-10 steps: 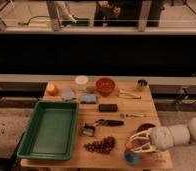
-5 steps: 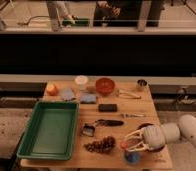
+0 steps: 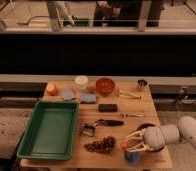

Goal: Place pepper in plastic cup

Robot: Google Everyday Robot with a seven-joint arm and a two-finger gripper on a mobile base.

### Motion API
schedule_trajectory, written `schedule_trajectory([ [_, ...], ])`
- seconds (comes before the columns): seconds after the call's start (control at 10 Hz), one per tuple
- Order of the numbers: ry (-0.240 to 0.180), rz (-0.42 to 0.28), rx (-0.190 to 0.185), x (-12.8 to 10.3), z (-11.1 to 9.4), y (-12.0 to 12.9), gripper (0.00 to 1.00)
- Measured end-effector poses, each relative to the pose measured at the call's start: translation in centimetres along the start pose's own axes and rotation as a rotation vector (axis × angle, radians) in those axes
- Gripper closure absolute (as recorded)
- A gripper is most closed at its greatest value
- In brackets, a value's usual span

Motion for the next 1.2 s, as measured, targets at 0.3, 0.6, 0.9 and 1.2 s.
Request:
schedule_trajectory([
  [0.3, 0.001, 0.008, 0.003, 0.36, -0.11, 0.46, 1.0],
  [0.6, 0.008, 0.01, -0.001, 0.45, -0.05, 0.63, 1.0],
  [0.9, 0.016, 0.013, 0.001, 0.51, -0.16, 0.7, 1.0],
  [1.2, 0.023, 0.015, 0.01, 0.68, -0.29, 0.52, 1.0],
])
